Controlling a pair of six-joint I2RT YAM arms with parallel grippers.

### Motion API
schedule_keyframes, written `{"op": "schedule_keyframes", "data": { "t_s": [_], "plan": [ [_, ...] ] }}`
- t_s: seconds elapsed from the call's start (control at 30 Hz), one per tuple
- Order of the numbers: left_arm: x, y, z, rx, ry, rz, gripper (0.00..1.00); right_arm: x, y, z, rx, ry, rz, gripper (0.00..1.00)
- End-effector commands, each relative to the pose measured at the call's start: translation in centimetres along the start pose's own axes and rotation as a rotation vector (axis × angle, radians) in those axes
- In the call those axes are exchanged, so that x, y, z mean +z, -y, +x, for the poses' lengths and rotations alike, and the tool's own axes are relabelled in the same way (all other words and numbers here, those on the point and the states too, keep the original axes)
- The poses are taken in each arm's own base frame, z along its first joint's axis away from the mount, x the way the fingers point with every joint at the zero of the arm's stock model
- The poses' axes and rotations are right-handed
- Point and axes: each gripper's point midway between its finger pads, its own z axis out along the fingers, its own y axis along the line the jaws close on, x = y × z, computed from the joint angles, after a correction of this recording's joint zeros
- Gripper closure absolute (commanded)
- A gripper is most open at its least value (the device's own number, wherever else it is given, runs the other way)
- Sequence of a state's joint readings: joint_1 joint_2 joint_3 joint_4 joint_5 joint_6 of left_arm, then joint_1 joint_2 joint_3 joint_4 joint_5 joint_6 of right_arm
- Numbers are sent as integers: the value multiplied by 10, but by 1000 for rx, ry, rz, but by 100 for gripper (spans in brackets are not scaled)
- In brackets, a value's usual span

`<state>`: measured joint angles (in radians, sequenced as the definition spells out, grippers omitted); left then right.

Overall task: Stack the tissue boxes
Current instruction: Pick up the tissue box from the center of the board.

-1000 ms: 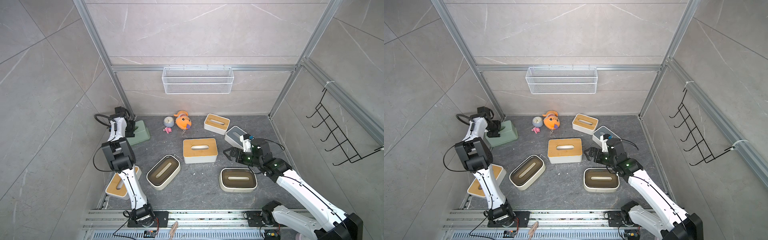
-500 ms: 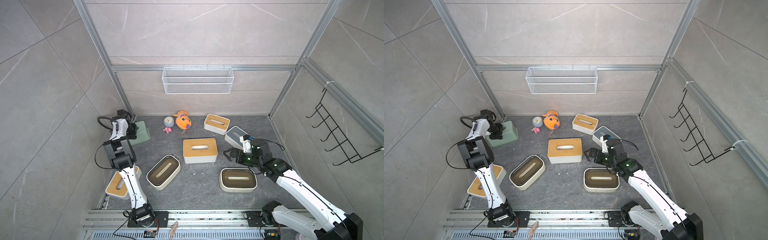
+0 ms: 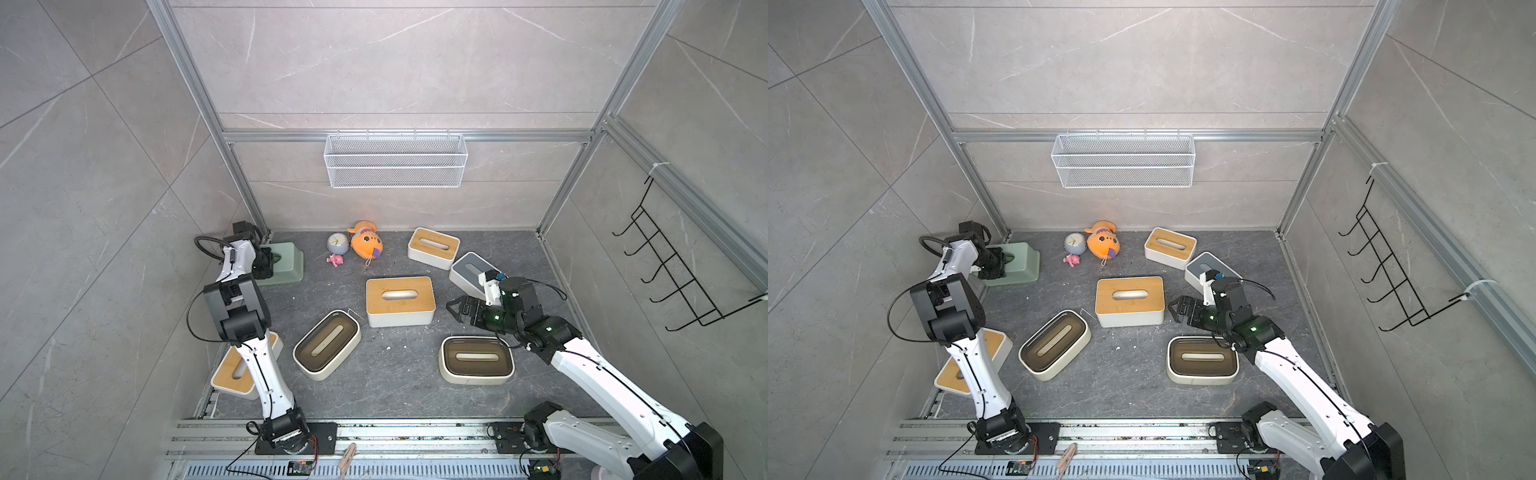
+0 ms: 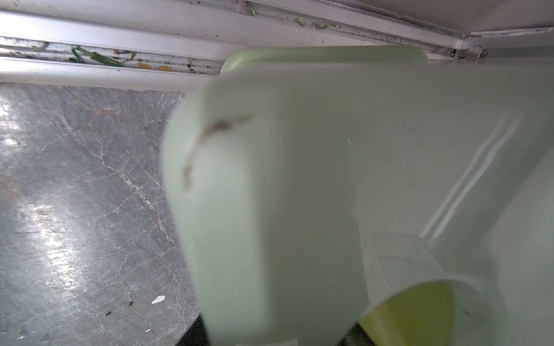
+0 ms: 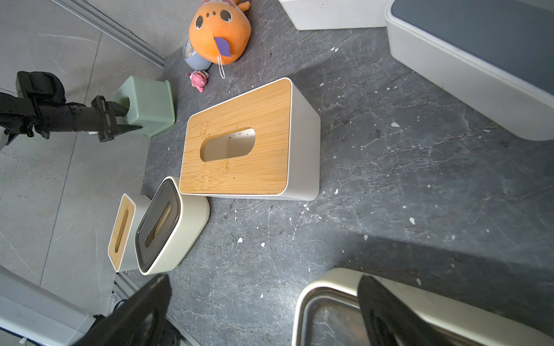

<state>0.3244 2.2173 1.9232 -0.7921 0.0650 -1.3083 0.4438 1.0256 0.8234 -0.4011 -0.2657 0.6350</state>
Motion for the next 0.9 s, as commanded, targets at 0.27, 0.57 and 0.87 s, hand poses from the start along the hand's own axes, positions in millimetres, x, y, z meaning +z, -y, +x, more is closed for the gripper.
{"op": "schedule_keyframes", "data": {
  "t_s": [0.27,0.57,0.87],
  "plan": [
    [-84,20,21,202,-24,187,69,-7,-8,-11,-33,35,0,0],
    [-157,14,54,474,-24,316,69,-8,-19,-31,-78,104,-30,0],
    [-222,-3,117,931,-24,389,69,-9,-35,-52,-121,182,-79,0]
  ]
}}
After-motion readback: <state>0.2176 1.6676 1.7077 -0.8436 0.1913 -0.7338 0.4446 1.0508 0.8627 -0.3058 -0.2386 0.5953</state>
